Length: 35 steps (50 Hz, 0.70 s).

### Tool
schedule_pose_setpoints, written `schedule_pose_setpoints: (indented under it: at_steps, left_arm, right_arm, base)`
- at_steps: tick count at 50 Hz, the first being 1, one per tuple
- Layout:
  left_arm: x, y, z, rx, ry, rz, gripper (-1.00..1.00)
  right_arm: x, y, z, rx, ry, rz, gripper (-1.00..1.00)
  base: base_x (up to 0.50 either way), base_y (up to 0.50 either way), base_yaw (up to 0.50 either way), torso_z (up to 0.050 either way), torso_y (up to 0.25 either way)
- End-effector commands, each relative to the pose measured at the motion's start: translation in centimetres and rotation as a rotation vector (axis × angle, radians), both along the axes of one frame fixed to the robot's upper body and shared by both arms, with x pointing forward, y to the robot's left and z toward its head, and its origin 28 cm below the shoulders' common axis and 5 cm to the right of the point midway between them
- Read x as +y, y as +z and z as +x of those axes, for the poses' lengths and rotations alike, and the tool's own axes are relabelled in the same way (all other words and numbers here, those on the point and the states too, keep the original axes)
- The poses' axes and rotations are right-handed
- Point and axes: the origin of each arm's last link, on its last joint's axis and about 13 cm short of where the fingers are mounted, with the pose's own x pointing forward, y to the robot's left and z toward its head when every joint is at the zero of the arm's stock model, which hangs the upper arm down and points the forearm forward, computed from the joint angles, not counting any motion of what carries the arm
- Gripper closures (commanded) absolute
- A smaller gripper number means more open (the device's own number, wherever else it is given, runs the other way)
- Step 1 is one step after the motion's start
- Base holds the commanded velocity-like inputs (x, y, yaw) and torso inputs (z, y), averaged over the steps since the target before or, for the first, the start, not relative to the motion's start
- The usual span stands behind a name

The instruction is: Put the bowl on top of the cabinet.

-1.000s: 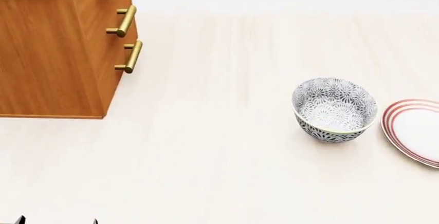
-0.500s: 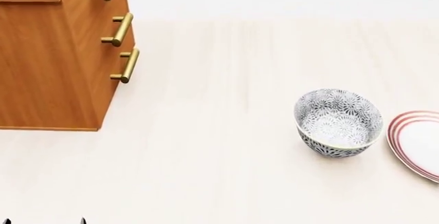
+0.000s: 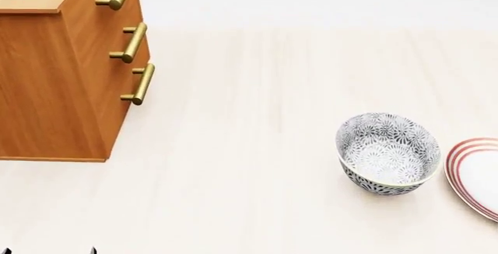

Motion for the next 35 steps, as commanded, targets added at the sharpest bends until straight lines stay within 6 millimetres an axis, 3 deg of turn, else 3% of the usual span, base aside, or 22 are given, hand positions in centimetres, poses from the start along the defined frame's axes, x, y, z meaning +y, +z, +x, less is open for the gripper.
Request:
schedule_pose_setpoints:
  at_steps: [1,35]
  left_arm:
    - [0.01,-0.02,-0.01,-0.001,-0.003,-0.001,-1.00]
    - [-0.03,-0.04,0.01,-0.002,-0.004,0.003,-1.00]
  right_arm:
    - [0.01,-0.02,-0.01,0.001,-0.004,-0.003,-1.00]
    - [0.03,-0.04,-0.03,-0.003,0.002,-0.004,-1.00]
  base:
    - [0.07,0.00,0.00,0.000,0.000]
    - [0.19,0.00,0.00,0.000,0.000]
